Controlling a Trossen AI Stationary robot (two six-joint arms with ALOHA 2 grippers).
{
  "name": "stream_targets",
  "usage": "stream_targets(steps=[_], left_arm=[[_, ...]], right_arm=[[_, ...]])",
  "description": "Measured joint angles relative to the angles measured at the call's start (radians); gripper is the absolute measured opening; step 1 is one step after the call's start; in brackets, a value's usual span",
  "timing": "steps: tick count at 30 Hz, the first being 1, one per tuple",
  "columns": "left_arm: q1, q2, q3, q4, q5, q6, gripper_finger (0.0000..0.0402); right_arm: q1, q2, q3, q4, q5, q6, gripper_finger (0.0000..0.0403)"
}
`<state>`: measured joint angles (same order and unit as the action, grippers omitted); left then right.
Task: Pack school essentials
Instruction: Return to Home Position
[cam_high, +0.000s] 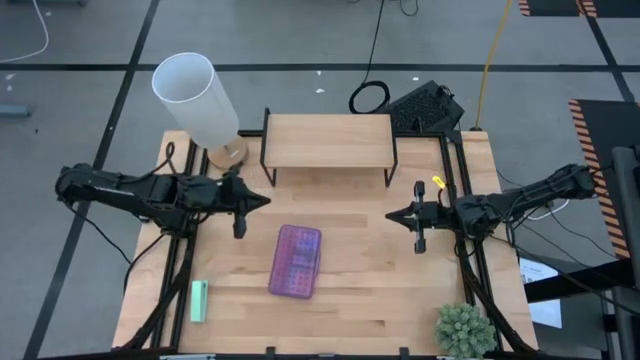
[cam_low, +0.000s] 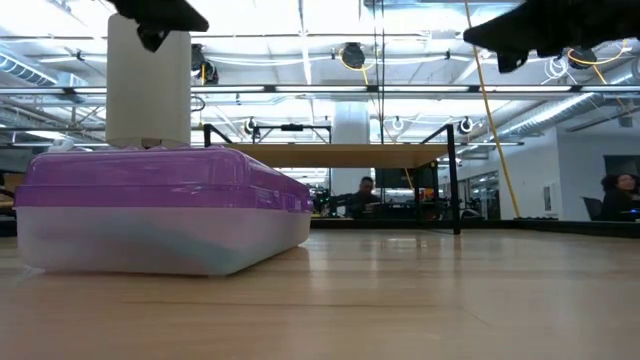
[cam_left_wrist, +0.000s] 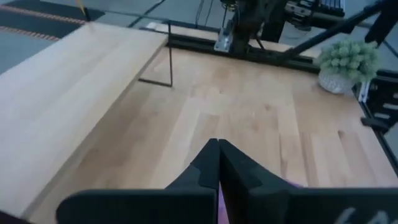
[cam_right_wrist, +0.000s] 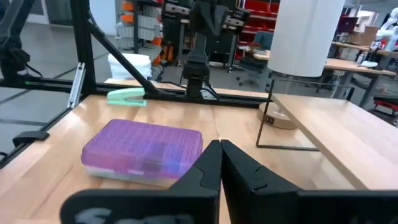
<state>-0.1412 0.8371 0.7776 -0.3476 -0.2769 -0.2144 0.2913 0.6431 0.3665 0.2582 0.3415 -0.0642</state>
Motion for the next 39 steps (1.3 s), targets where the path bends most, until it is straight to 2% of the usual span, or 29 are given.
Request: stream_targets(steps=[9, 15, 22, 31, 39], left_arm=[[-0.003, -0.022, -0.037, -0.04, -0.004, 0.018, 0.0027], [-0.006, -0.027, -0.058, -0.101, 0.016, 0.017, 0.0006], [-0.006, -0.1, -0.239, 0.093, 0.051, -0.021, 0.0003], [-0.006, -0.247, -0.404, 0.247, 0.051, -0.003, 0.0003], [-0.006, -0.385, -0.481, 0.246, 0.075, 0.0, 0.0002]], right_arm=[[-0.001, -0.021, -0.15, 0.195, -0.004, -0.012, 0.0], [-0.002, -0.055, -0.203, 0.198, -0.009, -0.003, 0.0], [-0.002, -0.145, -0.274, 0.194, -0.215, 0.081, 0.0], [-0.002, -0.268, -0.325, 0.173, -0.217, 0.1, 0.0], [-0.002, -0.352, -0.336, 0.099, -0.218, 0.101, 0.0]])
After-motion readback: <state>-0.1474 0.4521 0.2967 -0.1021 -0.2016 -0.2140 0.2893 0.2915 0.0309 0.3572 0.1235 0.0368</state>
